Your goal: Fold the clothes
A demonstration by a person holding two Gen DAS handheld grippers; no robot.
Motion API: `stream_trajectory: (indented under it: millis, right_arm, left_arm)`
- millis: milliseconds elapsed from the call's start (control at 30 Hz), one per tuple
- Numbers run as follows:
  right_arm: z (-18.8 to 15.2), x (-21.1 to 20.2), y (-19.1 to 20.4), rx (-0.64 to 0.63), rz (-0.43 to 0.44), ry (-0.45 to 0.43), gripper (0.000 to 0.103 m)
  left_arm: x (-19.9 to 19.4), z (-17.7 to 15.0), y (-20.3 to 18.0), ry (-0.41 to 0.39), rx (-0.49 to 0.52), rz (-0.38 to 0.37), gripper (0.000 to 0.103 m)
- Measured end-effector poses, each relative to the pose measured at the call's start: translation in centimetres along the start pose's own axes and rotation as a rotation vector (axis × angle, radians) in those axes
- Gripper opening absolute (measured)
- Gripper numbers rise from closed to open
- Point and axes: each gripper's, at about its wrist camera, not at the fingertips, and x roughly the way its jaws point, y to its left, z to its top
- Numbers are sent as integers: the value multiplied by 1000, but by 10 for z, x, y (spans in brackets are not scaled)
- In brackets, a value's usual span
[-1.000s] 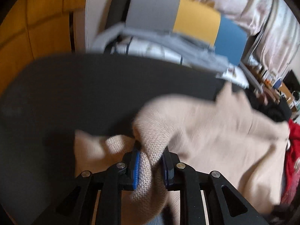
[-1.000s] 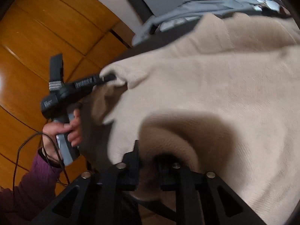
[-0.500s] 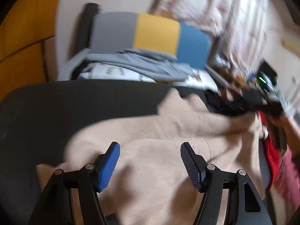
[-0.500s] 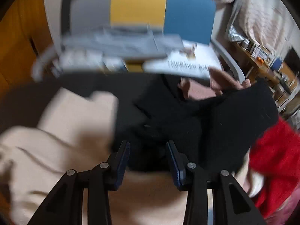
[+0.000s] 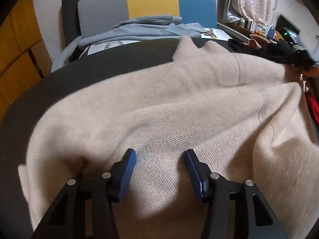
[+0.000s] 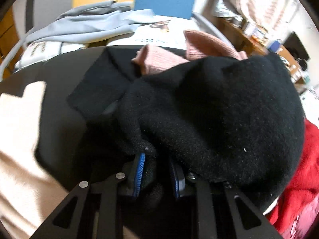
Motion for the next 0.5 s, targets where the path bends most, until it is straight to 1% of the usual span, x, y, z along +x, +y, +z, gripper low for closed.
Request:
stream_trajectory:
  millis: [33, 133, 167, 233, 267, 300, 333, 367, 400, 433, 467, 500]
  right_arm:
    - [-3, 0, 1, 7, -13, -6, 23]
    - [-11, -29, 16, 11, 59, -98, 31]
    - [-14, -43, 25, -1, 118, -145, 38]
    - [-21, -73, 47, -65, 271, -204, 38]
    - [-23, -84, 59, -107, 343, -202, 39]
    - [-25, -91, 70, -141, 399, -190, 39]
    - [-27, -95, 82, -159, 433, -180, 39]
    - [-29, -99, 94, -173, 461, -172, 39]
    - [-27, -99, 103, -173, 477, -168, 39]
    - [-24, -97, 109, -165, 484, -164, 39]
    - [-22, -94, 115, -156, 490, -158, 39]
    - [-16, -86, 121, -146, 494, -140, 39]
  left_arm:
    - [-3, -4, 2, 3, 2, 2, 54]
    - [-17, -14, 12, 33, 13, -17, 54]
    - [-22, -18, 16, 43, 16, -24, 54]
    - [-32, -25, 23, 62, 23, -36, 54]
    - [-37, -28, 26, 72, 26, -43, 54]
    - [-42, -31, 29, 82, 30, -49, 48]
    - [-47, -33, 33, 86, 27, -61, 40]
    - [-57, -28, 40, 59, -5, -93, 40]
    - [-72, -16, 48, 0, -45, -113, 40]
    - [-81, -5, 51, -45, -62, -100, 42]
    - [-88, 12, 53, -91, -70, -84, 46]
    - [-91, 30, 54, -129, -70, -83, 65]
